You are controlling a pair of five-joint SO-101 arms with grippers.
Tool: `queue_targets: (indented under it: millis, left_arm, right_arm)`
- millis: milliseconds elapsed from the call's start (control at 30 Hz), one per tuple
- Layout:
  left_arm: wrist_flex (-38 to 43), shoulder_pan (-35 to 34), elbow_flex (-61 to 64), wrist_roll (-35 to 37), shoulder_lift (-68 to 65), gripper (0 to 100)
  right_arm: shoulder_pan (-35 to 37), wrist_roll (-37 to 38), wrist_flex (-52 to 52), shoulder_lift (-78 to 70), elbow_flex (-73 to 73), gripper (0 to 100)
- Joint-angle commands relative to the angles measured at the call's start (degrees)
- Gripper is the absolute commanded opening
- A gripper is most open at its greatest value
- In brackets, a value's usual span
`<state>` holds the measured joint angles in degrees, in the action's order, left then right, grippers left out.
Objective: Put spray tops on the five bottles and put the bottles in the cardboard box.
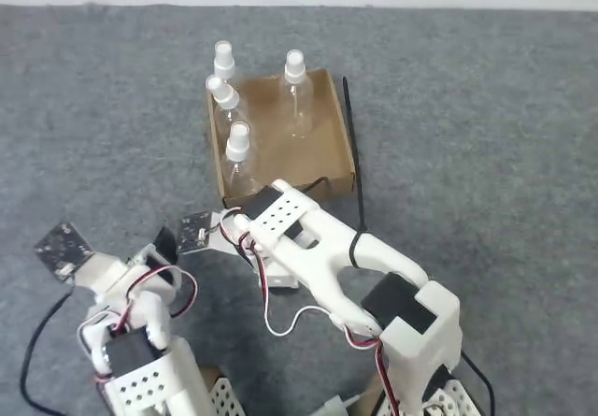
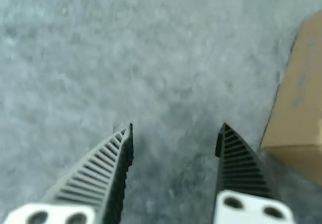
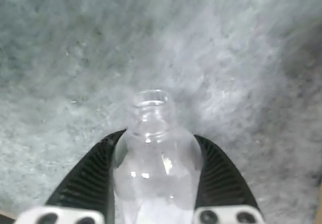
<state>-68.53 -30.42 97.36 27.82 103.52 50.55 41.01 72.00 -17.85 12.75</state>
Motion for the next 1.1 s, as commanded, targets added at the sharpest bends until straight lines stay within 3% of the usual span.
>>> queue_targets:
  millis: [0,633,800,1067]
  left_arm:
    - [-4.31,-0.18,-0.84,-0.09,0.70,25]
    - [-4.13,-0.26,-0.84,0.00,0.79,25]
    - [-4.13,-0.26,-0.84,0.00,0.79,25]
    - [-4.13,-0.26,-0.84,0.00,0.79,25]
  right_arm:
    - [-0.57,-1.67,1.98,5.93,-2.73,4.1]
    - [-1.01,-2.90,1.80,22.73,6.51,4.1]
    - [-4.44,-3.25,1.36,29.93,8.79,4.1]
    - [-13.23,-9.76,1.36,41.80,8.97,4.1]
